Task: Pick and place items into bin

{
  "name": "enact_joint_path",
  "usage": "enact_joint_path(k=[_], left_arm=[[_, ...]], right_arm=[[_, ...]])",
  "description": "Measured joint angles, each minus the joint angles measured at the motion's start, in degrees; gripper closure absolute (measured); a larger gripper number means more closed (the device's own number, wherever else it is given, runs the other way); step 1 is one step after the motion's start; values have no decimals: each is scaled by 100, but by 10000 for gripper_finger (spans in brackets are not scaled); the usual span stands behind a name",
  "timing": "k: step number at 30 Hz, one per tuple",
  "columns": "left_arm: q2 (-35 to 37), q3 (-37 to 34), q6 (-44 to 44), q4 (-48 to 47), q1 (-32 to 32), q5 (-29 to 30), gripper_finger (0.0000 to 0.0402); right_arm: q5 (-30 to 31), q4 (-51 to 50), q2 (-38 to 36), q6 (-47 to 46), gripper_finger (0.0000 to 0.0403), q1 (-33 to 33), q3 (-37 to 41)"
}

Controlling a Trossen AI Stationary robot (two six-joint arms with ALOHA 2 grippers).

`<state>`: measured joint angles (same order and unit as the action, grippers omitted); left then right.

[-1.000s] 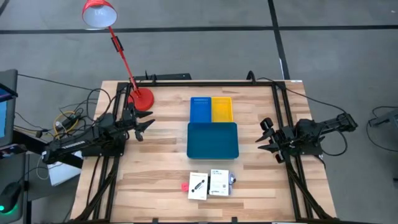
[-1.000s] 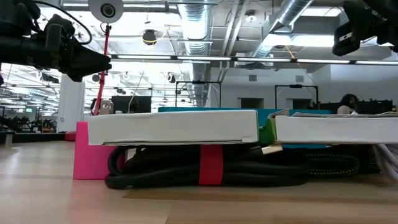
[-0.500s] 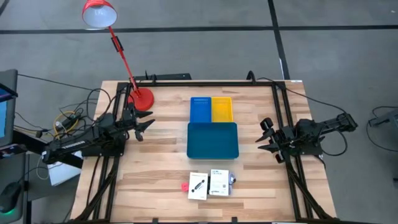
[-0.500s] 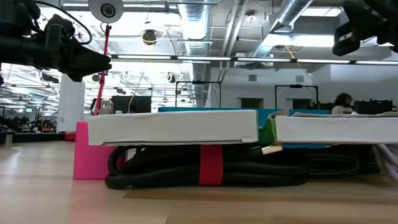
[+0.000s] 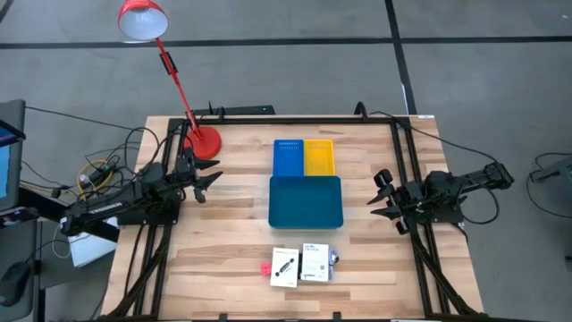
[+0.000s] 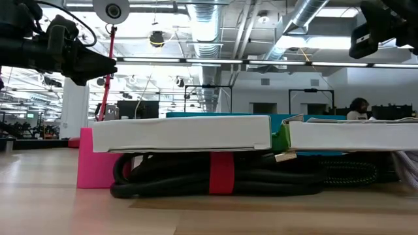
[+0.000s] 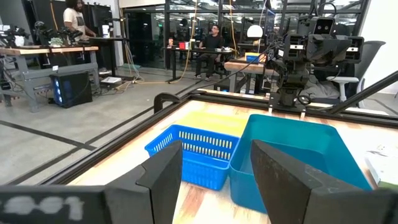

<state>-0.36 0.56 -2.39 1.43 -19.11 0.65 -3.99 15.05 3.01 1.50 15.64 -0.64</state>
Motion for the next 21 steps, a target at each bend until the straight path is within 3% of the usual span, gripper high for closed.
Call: enact_joint_path(k=[13, 18, 21], left_arm=[[-1, 0, 568, 53, 0, 23, 223], [-2, 0, -484, 474, 0, -140, 223], [-2, 0, -1011, 1478, 0, -829, 223]], right_arm=[[-1, 0, -2, 0, 294, 0, 1], [0, 0, 0, 0, 294, 0, 0], [-1, 0, -2, 0, 294, 0, 1]])
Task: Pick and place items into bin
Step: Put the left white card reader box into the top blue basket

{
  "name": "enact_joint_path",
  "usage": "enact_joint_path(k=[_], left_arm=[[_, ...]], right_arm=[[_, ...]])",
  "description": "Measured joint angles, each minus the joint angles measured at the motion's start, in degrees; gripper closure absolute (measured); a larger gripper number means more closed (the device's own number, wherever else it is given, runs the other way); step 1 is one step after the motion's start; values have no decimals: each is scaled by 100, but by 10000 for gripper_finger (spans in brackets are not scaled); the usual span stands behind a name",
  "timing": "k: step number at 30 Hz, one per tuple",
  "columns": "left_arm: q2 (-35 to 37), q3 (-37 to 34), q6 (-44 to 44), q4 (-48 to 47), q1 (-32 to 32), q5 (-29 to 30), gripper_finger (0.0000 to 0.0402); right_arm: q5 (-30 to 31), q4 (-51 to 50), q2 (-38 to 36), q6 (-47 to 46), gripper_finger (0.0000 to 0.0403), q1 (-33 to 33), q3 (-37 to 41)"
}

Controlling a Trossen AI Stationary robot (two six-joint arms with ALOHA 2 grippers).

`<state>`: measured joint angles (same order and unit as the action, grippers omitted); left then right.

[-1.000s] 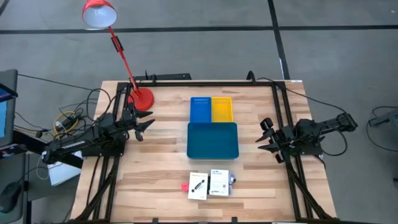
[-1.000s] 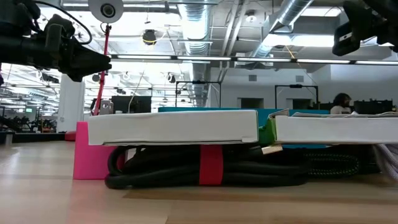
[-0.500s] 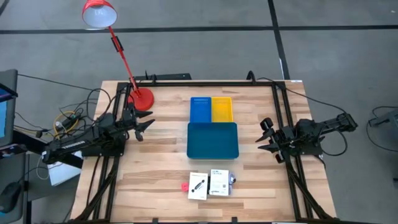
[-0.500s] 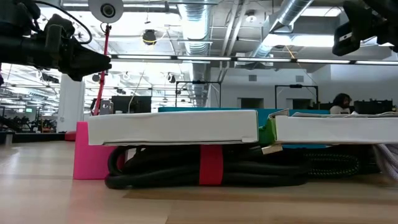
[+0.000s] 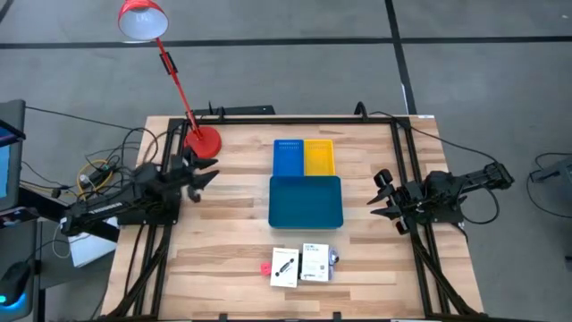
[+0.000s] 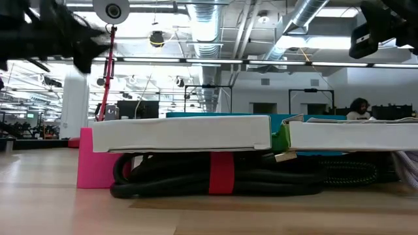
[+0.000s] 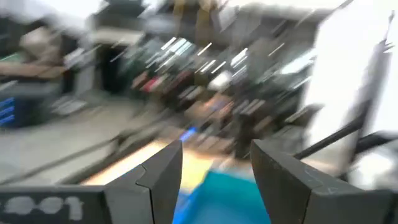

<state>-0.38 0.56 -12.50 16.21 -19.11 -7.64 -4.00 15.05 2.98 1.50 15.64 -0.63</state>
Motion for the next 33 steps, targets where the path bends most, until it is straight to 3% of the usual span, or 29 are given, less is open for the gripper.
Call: enact_joint_path(k=[5, 9, 13, 21, 28, 33], left_arm=[[0, -2, -628, 2698, 195, -1104, 223], [2, -2, -606, 4085, 681, -1407, 223], [-266, -2, -103, 4015, 1331, -1391, 223], [-2101, 119, 722, 4014, 2447, -613, 223], [-3415, 156, 335, 4019, 2701, 150, 223], [-4077, 164, -485, 4024, 2797, 238, 223]], right_arm=[[0, 0, 2, 0, 294, 1, 0], [1, 0, 0, 0, 294, 0, 0], [1, 0, 2, 0, 294, 1, 0], [1, 0, 0, 0, 294, 0, 0], [0, 0, 1, 0, 294, 2, 0], [1, 0, 0, 0, 294, 0, -1]])
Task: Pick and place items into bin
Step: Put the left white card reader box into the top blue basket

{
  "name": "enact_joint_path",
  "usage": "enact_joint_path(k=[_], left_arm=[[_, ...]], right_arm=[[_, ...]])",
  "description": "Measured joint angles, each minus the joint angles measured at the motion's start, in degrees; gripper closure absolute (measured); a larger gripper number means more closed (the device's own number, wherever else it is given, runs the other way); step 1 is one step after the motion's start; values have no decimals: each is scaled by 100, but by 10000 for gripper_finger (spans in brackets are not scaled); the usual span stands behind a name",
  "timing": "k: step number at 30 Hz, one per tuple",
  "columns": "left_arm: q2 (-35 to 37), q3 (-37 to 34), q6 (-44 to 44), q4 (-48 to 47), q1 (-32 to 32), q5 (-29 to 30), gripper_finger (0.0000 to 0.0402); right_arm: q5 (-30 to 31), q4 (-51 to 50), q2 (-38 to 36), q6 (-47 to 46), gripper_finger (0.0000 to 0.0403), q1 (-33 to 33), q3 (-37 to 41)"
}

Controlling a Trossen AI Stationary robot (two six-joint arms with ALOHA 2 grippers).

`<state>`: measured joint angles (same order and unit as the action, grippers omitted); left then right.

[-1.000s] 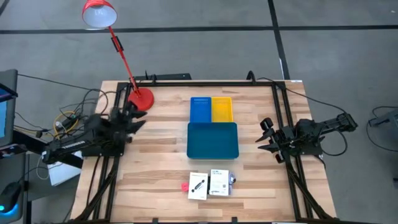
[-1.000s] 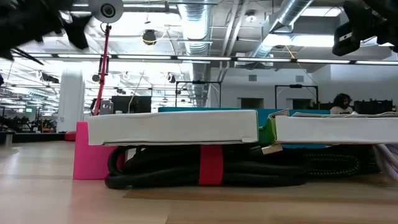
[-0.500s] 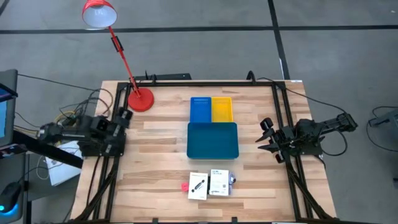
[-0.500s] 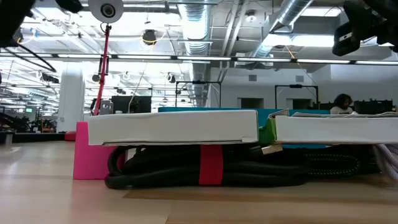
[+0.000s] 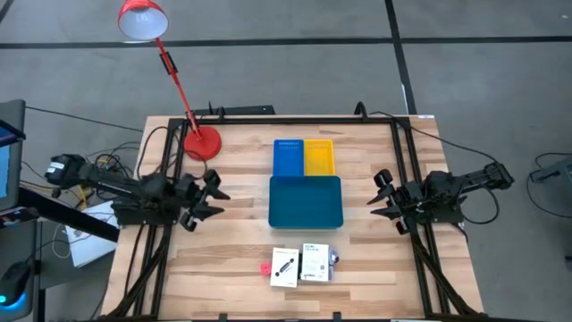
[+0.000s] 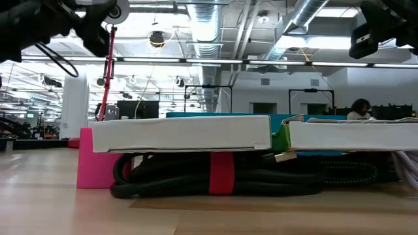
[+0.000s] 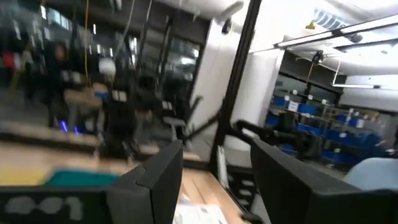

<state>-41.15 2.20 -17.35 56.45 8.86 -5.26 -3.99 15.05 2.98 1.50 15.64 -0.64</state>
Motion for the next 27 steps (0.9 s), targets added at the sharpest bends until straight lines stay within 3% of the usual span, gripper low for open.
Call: enact_joint_path(k=[3, 10, 18, 27], left_arm=[[-342, 7, -699, 2, 95, 247, 223], [-1170, 13, -2377, -39, 419, 1545, 223], [-2168, 18, -3370, -36, 864, 1680, 223], [-3191, 76, -4228, 0, 1470, 2254, 223]], right_arm=[[0, 0, 0, 0, 294, 1, 0], [-1, 0, 0, 0, 294, 2, 1], [-2, 0, 1, 0, 294, 1, 0], [-1, 0, 1, 0, 294, 1, 0]])
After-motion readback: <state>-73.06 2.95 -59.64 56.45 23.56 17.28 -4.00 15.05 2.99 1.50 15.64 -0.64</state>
